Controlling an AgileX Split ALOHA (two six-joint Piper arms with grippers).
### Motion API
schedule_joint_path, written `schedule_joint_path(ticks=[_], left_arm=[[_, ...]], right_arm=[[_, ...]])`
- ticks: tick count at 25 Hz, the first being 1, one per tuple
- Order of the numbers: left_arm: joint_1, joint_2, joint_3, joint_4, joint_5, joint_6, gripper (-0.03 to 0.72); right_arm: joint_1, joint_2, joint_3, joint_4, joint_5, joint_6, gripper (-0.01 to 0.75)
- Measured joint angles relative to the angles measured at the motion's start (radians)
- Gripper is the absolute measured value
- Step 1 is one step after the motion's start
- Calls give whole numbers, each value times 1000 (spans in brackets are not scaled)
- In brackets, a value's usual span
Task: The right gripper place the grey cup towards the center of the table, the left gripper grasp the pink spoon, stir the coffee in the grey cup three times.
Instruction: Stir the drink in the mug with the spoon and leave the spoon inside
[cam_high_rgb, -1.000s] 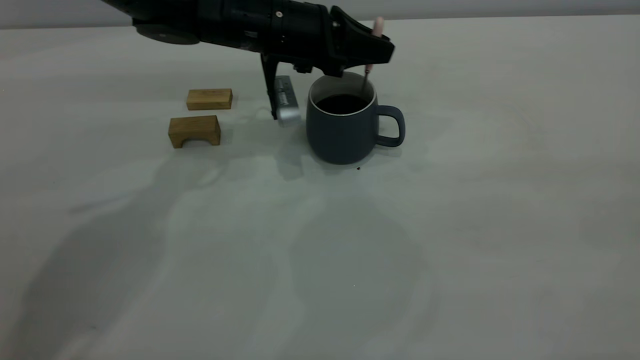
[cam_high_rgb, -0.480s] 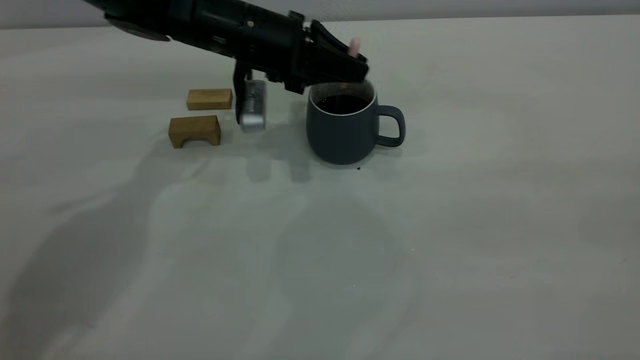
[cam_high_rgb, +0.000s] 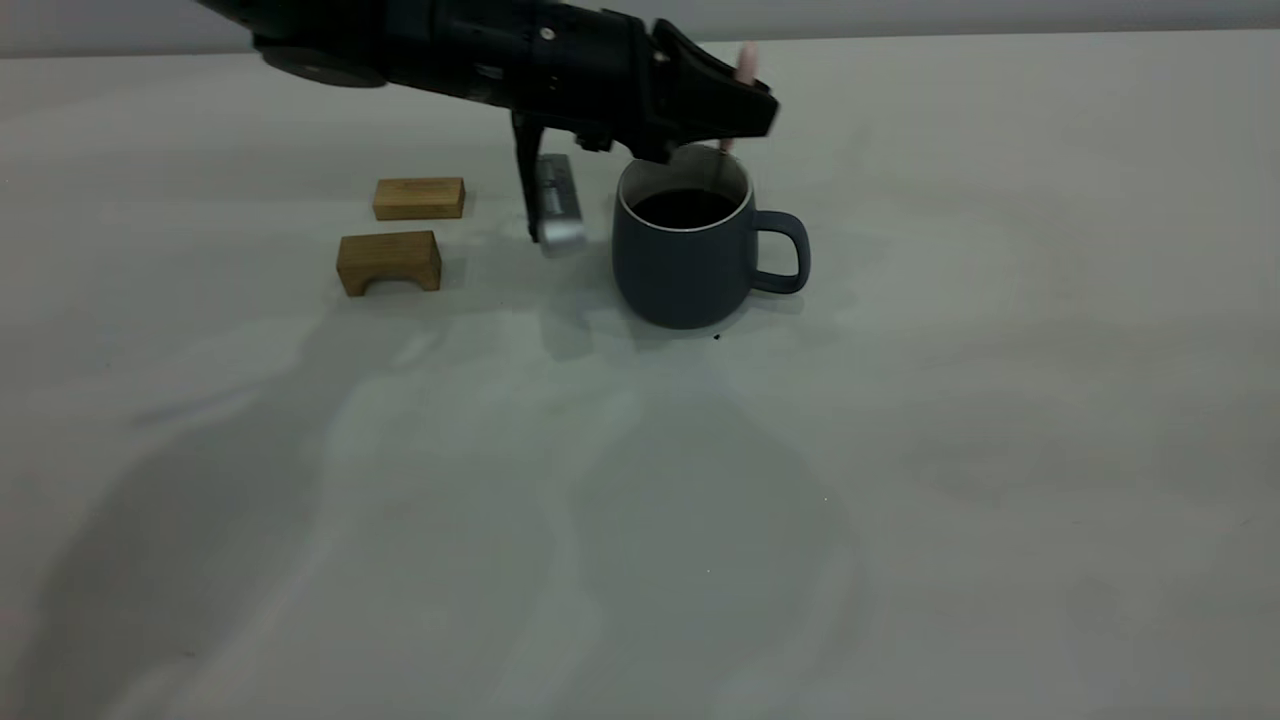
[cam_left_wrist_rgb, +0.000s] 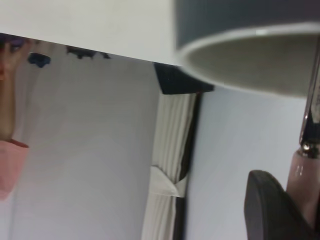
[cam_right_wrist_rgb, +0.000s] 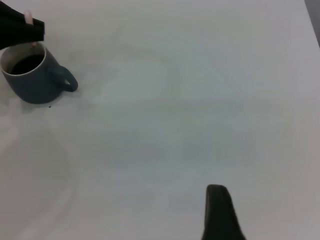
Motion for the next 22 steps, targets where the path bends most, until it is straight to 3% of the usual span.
schedule_joint_path(ticks=[13, 15, 20, 22], left_arm=[[-5, 0, -8, 231, 91, 2, 153], [-5, -1, -8, 273, 107, 2, 226], [-5, -36, -8, 445, 143, 7, 501], [-5, -72, -8, 550, 168, 21, 561]], right_arm=[[0, 0, 0, 0, 0, 0, 524], [0, 0, 0, 0, 0, 0, 524], [0, 0, 0, 0, 0, 0, 524], [0, 0, 0, 0, 0, 0, 524]])
